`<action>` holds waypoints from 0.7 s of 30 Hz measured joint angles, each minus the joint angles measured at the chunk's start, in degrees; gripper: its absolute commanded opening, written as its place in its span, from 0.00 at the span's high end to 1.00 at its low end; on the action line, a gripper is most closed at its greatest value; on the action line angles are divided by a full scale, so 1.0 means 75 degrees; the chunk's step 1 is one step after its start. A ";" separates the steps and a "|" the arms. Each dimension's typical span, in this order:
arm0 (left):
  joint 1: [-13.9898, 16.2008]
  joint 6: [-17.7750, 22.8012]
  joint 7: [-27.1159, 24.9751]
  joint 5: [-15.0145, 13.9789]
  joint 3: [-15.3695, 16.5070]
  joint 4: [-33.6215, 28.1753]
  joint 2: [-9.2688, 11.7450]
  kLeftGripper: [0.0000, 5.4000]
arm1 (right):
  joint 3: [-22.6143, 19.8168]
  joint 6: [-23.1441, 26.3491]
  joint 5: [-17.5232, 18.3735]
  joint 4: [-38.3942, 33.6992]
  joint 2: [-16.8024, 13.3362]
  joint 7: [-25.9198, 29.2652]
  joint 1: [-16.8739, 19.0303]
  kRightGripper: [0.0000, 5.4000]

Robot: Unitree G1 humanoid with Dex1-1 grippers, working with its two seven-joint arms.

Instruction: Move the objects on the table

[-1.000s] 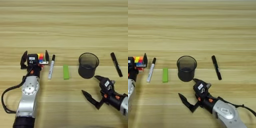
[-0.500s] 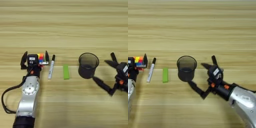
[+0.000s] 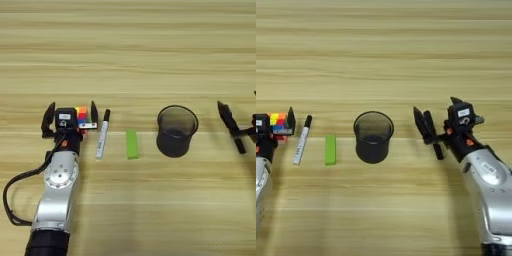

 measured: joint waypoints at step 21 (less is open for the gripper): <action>-0.0060 -0.0165 -0.0110 -0.0017 0.0072 0.0176 0.0042 0.00 | -0.0531 -0.2388 -0.0490 0.3004 0.0498 -0.0971 -0.0918 0.00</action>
